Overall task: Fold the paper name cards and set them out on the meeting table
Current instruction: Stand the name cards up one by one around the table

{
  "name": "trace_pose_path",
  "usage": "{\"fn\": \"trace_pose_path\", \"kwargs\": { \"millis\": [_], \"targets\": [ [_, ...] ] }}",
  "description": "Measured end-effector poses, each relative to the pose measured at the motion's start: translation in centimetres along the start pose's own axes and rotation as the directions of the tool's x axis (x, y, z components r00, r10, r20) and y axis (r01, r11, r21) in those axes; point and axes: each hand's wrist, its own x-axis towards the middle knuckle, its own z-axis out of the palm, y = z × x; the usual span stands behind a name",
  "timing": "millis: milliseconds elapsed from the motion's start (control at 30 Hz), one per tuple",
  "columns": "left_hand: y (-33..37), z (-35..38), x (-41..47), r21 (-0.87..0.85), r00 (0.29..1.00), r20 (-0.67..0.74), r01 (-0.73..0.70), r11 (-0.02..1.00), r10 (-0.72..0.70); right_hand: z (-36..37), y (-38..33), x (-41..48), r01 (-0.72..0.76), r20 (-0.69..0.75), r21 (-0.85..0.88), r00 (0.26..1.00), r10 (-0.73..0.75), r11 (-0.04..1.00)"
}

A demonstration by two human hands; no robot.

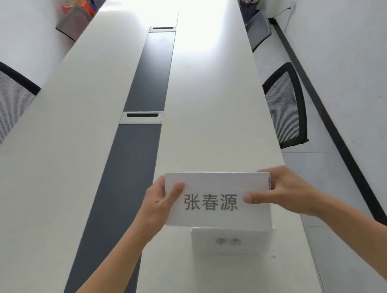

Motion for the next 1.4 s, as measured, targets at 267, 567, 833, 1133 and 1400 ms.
{"fn": "trace_pose_path", "kwargs": {
  "millis": [267, 567, 833, 1133, 1400],
  "targets": [
    [-10.5, -13.3, 2.2, 0.468, 0.811, -0.578, 0.419, 0.778, -0.090, 7.8, -2.9, 12.2, -0.005, -0.152, -0.116, 0.988, -0.013, 0.993],
    [-22.4, -19.5, -1.7, 0.724, 0.788, -0.590, 0.612, 0.317, -0.176, 17.7, -2.7, 24.8, -0.114, -0.156, -0.396, 0.986, 0.055, 0.911],
    [-24.8, -19.8, -2.0, 0.767, 0.824, -0.557, 0.557, 0.319, -0.099, 21.5, -1.3, 31.8, -0.115, -0.178, -0.343, 0.982, 0.056, 0.932],
    [-25.3, -19.8, -2.1, 0.778, 0.836, -0.542, 0.537, 0.327, -0.082, 22.0, -0.8, 35.0, -0.120, -0.177, -0.434, 0.983, 0.046, 0.893],
    [-25.1, -19.9, -2.3, 0.777, 0.833, -0.548, 0.540, 0.324, -0.076, 21.8, -0.2, 35.1, -0.152, -0.133, -0.578, 0.987, 0.091, 0.802]
  ]
}}
